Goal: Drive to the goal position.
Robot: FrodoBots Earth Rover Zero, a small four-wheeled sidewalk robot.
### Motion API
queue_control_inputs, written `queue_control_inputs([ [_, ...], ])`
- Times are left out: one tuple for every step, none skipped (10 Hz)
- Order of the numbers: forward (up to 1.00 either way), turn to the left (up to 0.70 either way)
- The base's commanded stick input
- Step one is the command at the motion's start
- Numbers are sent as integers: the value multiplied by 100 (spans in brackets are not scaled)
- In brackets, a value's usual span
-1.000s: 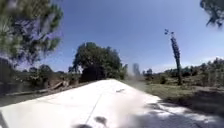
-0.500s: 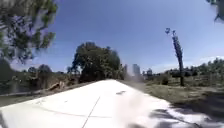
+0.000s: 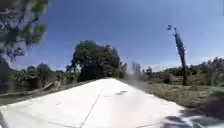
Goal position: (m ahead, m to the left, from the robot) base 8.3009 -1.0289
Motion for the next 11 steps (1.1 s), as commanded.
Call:
queue_control_inputs([
  [70,0],
  [70,0],
  [70,0],
  [70,0],
  [70,0],
  [70,0],
  [70,0],
  [70,0],
  [70,0],
  [70,0],
  [70,0],
])
